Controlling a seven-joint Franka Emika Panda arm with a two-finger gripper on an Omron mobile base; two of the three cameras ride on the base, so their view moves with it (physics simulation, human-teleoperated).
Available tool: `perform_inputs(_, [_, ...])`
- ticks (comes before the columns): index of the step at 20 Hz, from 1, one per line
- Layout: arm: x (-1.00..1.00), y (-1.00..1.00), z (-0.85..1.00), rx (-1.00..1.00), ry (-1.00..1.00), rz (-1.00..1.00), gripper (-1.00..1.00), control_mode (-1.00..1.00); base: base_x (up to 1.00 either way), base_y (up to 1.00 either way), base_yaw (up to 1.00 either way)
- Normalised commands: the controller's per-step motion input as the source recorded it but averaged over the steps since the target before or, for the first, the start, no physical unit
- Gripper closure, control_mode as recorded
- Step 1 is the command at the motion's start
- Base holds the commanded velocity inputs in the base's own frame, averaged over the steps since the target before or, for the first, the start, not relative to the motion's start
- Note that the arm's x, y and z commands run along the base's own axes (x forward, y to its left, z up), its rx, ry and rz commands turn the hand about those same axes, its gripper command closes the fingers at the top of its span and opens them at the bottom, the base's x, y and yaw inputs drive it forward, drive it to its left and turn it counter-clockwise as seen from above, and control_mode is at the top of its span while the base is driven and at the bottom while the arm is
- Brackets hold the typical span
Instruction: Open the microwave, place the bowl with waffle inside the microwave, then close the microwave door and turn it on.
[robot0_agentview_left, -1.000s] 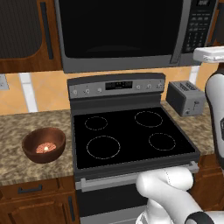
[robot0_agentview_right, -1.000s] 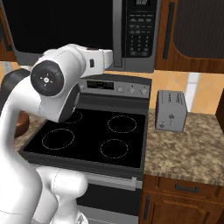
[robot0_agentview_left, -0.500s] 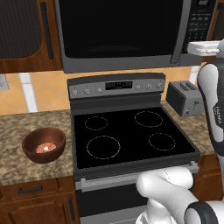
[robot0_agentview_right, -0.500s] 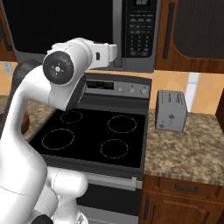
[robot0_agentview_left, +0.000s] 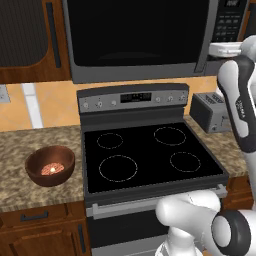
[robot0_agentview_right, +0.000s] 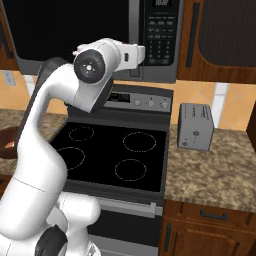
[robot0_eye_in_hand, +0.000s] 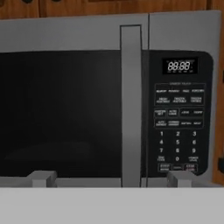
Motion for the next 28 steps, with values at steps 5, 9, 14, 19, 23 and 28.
perform_inputs(5, [0.71, -0.18, 0.0, 0.0, 0.06, 0.0, -1.0, -1.0, 0.0, 0.0, 0.0])
perform_inputs(9, [0.66, -0.1, 0.0, 0.0, 0.04, 0.0, -1.0, -1.0, 0.0, 0.0, 0.0])
perform_inputs(14, [0.57, -0.16, 0.0, 0.0, 0.04, 0.0, -1.0, -1.0, 0.0, 0.0, 0.0])
perform_inputs(19, [0.51, -0.09, 0.0, 0.0, 0.04, 0.0, -1.0, -1.0, 0.0, 0.0, 0.0])
perform_inputs(23, [0.36, 0.0, 0.0, 0.0, 0.01, 0.0, -1.0, -1.0, 0.0, 0.0, 0.0])
perform_inputs(28, [0.22, 0.0, 0.0, 0.0, 0.0, 0.0, -1.0, -1.0, 0.0, 0.0, 0.0])
